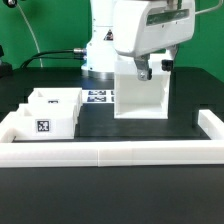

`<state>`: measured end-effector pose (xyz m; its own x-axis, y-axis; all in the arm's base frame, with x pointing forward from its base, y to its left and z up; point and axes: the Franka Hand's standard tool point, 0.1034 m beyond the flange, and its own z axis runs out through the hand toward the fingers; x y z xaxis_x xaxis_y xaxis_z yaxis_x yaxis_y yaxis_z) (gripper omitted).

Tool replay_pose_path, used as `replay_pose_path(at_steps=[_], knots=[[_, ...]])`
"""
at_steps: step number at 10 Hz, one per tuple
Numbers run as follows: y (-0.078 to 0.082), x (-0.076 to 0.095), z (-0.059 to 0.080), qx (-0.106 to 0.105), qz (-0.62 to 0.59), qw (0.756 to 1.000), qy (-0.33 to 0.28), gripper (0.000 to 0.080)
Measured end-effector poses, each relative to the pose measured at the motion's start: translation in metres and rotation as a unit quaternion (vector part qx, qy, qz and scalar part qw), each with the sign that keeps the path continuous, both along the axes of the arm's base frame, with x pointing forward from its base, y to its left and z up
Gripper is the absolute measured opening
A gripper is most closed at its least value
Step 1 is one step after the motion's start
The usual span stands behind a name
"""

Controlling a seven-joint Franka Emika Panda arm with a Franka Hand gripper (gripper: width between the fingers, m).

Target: Assemble drawer

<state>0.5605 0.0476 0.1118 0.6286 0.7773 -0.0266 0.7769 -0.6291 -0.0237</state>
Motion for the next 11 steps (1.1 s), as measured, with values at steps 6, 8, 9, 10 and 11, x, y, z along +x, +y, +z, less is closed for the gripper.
replay_pose_path(at_steps=[6, 8, 9, 10, 11], knots=[[0.021, -0.065, 0.023, -0.018, -0.169, 0.985, 0.007, 0.065], [0.023, -0.07, 0.023, -0.019, -0.176, 0.984, 0.01, 0.065], [0.022, -0.07, 0.022, -0.019, -0.176, 0.984, 0.011, 0.065], [0.023, -0.07, 0.022, -0.019, -0.176, 0.984, 0.011, 0.065], [0.023, -0.07, 0.022, -0.019, -0.176, 0.984, 0.011, 0.065]])
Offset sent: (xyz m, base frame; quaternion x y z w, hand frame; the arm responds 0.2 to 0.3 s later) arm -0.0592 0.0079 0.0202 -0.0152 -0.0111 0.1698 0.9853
